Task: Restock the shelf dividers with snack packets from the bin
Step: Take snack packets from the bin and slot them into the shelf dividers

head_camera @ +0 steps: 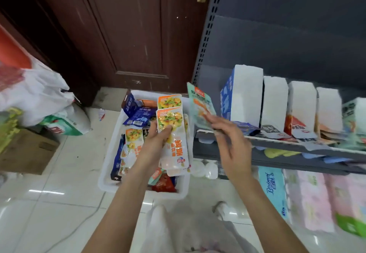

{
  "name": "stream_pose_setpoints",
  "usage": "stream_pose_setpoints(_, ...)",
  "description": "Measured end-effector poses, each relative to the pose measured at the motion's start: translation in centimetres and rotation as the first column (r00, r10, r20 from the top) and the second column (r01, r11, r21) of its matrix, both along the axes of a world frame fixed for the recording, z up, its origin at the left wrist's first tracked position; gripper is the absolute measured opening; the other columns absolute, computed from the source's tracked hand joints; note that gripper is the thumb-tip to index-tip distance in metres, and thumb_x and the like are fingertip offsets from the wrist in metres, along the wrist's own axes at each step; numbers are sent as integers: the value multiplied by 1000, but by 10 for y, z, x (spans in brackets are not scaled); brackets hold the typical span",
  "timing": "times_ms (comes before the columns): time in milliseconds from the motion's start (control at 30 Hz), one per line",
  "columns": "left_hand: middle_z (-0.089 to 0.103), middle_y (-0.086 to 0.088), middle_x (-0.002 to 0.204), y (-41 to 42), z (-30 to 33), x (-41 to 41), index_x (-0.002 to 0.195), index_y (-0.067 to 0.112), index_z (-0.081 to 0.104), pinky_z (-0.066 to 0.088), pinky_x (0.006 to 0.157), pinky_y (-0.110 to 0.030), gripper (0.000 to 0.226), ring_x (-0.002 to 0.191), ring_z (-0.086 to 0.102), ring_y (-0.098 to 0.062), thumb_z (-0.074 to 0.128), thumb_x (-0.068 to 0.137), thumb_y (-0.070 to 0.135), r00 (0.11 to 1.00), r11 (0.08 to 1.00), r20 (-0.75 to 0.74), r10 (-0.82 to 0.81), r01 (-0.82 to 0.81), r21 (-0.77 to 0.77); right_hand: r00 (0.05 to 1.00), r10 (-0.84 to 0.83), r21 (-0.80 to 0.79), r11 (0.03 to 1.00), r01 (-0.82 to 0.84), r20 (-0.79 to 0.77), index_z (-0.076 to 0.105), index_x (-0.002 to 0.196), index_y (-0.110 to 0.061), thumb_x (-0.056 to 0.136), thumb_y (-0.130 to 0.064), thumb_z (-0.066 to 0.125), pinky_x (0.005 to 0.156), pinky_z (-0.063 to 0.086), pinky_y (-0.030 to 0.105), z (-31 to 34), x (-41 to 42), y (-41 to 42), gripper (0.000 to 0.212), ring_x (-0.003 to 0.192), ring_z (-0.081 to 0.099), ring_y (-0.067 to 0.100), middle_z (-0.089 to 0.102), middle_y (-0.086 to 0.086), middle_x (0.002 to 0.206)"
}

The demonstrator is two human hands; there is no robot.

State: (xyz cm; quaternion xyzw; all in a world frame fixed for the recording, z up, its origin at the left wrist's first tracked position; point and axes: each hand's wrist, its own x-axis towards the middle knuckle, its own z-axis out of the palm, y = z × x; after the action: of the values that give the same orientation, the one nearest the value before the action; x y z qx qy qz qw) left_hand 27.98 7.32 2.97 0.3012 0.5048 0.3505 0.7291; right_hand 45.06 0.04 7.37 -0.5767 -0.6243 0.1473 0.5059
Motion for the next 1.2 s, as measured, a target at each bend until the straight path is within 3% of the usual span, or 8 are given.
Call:
stream_pose_setpoints(100, 72, -4, 104, -4, 23, 33, 124, 20, 52, 56, 65, -28, 27, 88, 70, -18, 44, 98, 15, 994, 998, 100, -48, 44, 45, 870, 88, 13, 994, -108, 484, 69, 107, -7, 89, -6, 49, 88, 55, 38, -21, 11, -15, 27, 120, 56, 24, 65, 7, 121)
stream_pose_setpoints(300, 72, -2, 108, -23, 48, 88, 120, 26, 56, 57, 74, -33, 26, 96, 69, -20, 52, 95, 27, 984, 973, 24, -177, 171, 158, 820, 10, -27, 1000, 7, 573, 71, 105, -10, 88, -1, 48, 96, 49, 42, -23, 50, -51, 30, 127, 50, 26, 63, 8, 125)
stream_pose_setpoints(433, 68, -2, 115, -37, 50, 133, 125, 18, 50, 52, 89, -32, 34, 106, 65, -18, 56, 93, 8, 945, 890, -137, -299, 327, 317, 943, 6, -85, 996, 24, 334, 69, 111, -11, 98, -30, 47, 108, 37, 34, -12, 89, -78, 31, 131, 43, 18, 58, 3, 131)
stream_pose_setpoints(600, 67, -2, 112, -56, 54, 205, 119, 21, 49, 53, 87, -35, 34, 102, 65, -19, 60, 90, 6, 839, 754, -243, -488, 545, 367, 920, -393, -255, 888, 382, 8, 47, 132, -23, 85, -44, 64, 97, 45, 28, 10, 184, -92, 55, 132, 37, 16, 35, -3, 143)
stream_pose_setpoints(767, 71, 5, 107, -87, 58, 279, 114, 28, 55, 54, 78, -29, 32, 98, 68, -14, 65, 84, 21, 807, 725, -212, -550, 588, 359, 910, -345, -608, 781, 143, -228, 49, 121, -23, 77, -24, 78, 60, 56, 28, 33, 281, -119, 53, 86, 64, 13, 64, -7, 108)
stream_pose_setpoints(900, 72, 9, 106, -109, 62, 328, 122, 34, 54, 55, 72, -28, 35, 95, 69, -12, 54, 87, 37, 843, 786, -134, -522, 536, 308, 803, -411, -534, 834, 140, -432, 58, 100, -18, 79, -12, 74, 47, 49, 21, 31, 333, -151, 27, 69, 64, 13, 69, -5, 89)
stream_pose_setpoints(1067, 73, 12, 99, -113, 68, 368, 120, 39, 52, 55, 62, -23, 26, 85, 71, -9, 49, 96, 34, 906, 856, -153, -395, 423, 298, 491, -479, -298, 866, 401, -728, 59, 105, -18, 88, 1, 59, 64, 57, 26, 37, 398, -180, 25, 88, 69, 16, 73, -5, 95)
stream_pose_setpoints(1200, 72, 17, 94, -103, 68, 385, 109, 48, 50, 53, 60, -23, 17, 79, 70, -5, 49, 95, 38, 909, 856, -256, -328, 401, 326, 531, -682, -283, 710, 645, -503, 54, 102, -30, 91, -17, 60, 79, 57, 40, 21, 450, -171, 17, 92, 67, 17, 67, -3, 99)
